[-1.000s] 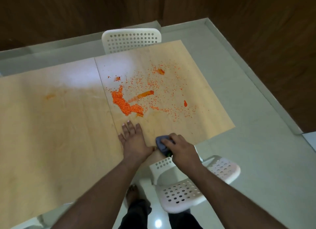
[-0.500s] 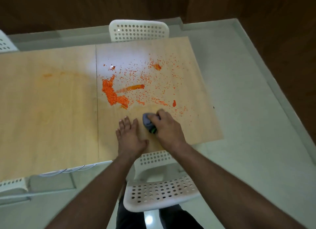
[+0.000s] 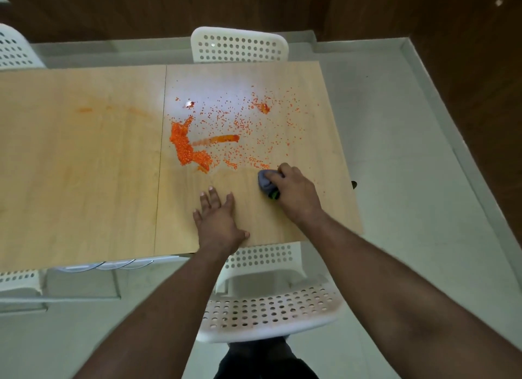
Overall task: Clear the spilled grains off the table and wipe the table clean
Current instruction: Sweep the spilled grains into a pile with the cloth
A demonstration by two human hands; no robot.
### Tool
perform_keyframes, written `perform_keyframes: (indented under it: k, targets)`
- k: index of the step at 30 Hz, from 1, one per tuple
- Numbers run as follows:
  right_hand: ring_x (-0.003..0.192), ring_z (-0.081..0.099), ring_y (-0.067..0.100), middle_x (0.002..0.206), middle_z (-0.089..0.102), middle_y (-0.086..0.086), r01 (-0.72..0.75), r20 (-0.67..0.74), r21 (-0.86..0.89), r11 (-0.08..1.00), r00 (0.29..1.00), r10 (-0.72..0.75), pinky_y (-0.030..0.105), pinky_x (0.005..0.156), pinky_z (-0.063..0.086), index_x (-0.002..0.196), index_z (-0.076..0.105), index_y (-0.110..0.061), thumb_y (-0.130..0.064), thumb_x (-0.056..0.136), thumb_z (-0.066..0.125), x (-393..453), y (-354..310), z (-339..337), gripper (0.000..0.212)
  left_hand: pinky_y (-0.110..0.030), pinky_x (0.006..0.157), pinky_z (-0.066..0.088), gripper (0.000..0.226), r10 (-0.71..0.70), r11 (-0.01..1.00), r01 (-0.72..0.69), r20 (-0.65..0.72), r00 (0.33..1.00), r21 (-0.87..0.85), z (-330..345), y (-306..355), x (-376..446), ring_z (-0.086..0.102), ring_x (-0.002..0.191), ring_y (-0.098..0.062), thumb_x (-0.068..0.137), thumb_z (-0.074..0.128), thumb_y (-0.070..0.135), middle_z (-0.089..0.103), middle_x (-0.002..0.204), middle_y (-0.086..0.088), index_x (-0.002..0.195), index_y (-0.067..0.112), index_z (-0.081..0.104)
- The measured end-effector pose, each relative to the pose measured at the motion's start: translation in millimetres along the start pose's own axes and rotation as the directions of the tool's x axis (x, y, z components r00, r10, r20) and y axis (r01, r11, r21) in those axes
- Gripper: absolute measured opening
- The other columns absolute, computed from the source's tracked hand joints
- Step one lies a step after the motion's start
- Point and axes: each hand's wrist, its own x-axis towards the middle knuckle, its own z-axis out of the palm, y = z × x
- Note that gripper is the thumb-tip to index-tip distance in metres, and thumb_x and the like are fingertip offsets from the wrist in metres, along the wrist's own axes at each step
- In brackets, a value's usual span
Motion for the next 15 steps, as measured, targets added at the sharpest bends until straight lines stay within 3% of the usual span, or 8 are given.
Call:
perform_keyframes:
  k: [5, 9, 11, 15]
  targets:
    - [0.11, 0.049, 0.027, 0.123, 0.05, 0.006, 0.049, -0.043, 0.028, 0.998, 0.998, -0.048, 0.04, 0.068, 0.051, 0.139, 0.06, -0.024, -0.015, 0.093, 0.06, -27.0, -14.5, -13.2, 0.048, -0.057, 0.129, 0.013, 0.1, 0.013, 1.0, -0.013, -0.005, 1.0, 0.005, 1.5, 8.1, -10.7, -0.01, 0.161, -0.039, 0.092, 0.075, 0.04, -0.014, 0.174, -0.016, 0.168, 0.022, 0.011]
    - [0.102, 0.055, 0.029, 0.119, 0.052, 0.006, 0.11, 0.009, 0.032, 0.993, 0.994, -0.11, 0.038, 0.058, 0.051, 0.133, 0.062, -0.023, -0.008, 0.077, 0.072, -89.7, -4.1, 0.8, 0.059, -0.049, 0.131, 0.008, 0.093, 0.196, 0.981, -0.196, -0.007, 0.981, -0.005, 2.7, 28.8, -11.0, -0.013, 0.162, -0.033, 0.094, 0.062, 0.012, -0.018, 0.174, -0.013, 0.169, 0.021, 0.008]
    - [0.102, 0.058, 0.031, 0.12, 0.055, 0.006, 0.114, 0.04, 0.024, 0.993, 0.993, -0.115, 0.036, 0.056, 0.05, 0.133, 0.063, -0.022, -0.003, 0.071, 0.076, -110.9, 16.0, 13.2, 0.066, -0.045, 0.131, 0.008, 0.094, 0.249, 0.967, -0.248, 0.004, 0.969, -0.064, 1.8, 42.1, -5.7, -0.013, 0.162, -0.029, 0.095, 0.065, 0.016, -0.018, 0.175, -0.01, 0.169, 0.021, 0.008]
    - [0.106, 0.059, 0.032, 0.125, 0.058, 0.007, 0.145, 0.041, 0.024, 0.989, 0.988, -0.146, 0.038, 0.057, 0.055, 0.134, 0.065, -0.021, -0.002, 0.07, 0.077, -105.1, 53.1, 18.9, 0.068, -0.048, 0.131, 0.006, 0.099, 0.164, 0.981, -0.159, 0.033, 0.986, -0.111, 13.8, 65.9, 3.1, -0.01, 0.162, -0.031, 0.095, 0.071, 0.044, -0.012, 0.175, -0.013, 0.169, 0.021, 0.008]
